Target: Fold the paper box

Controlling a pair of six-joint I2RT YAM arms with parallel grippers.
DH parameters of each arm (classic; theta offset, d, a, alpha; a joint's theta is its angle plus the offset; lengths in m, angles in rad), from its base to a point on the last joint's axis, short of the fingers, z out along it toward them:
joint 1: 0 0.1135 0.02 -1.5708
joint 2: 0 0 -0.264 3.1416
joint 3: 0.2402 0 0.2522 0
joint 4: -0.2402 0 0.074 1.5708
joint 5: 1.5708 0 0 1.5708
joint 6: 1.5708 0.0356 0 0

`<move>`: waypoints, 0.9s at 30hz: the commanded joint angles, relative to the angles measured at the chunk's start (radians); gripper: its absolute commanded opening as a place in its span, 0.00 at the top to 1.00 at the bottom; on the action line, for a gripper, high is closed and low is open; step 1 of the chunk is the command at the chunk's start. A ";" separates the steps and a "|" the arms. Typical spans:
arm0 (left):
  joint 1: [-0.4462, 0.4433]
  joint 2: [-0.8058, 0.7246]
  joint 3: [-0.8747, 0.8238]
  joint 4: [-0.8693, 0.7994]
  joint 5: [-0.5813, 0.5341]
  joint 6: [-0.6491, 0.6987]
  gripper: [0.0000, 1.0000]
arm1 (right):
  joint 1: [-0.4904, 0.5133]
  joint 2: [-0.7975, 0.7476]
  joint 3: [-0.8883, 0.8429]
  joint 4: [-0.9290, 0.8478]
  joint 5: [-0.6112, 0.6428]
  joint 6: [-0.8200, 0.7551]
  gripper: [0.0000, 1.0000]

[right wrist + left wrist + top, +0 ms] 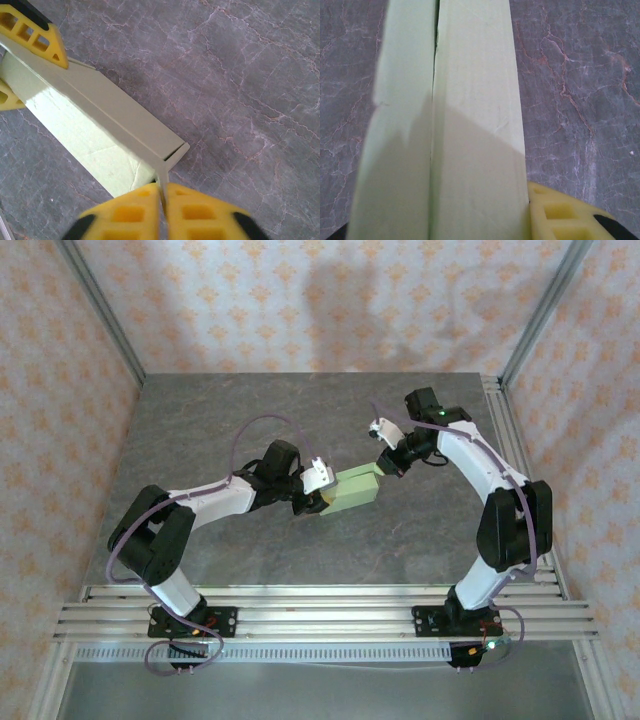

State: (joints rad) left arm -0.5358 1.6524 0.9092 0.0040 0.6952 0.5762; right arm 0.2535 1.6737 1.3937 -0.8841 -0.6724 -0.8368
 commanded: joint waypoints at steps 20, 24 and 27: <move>0.003 0.024 -0.002 -0.057 -0.075 -0.089 0.25 | 0.016 -0.081 -0.063 0.088 0.038 0.088 1.00; 0.001 -0.008 -0.020 -0.005 -0.090 -0.135 0.18 | 0.027 -0.097 -0.085 0.103 0.067 0.109 1.00; -0.001 -0.040 -0.032 0.019 -0.107 -0.170 0.12 | 0.039 -0.109 -0.100 0.121 0.100 0.123 1.00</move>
State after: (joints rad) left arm -0.5358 1.6707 0.8978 -0.0177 0.6216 0.4629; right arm 0.2802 1.6009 1.3102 -0.7971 -0.6155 -0.7418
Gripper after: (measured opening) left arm 0.873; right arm 0.047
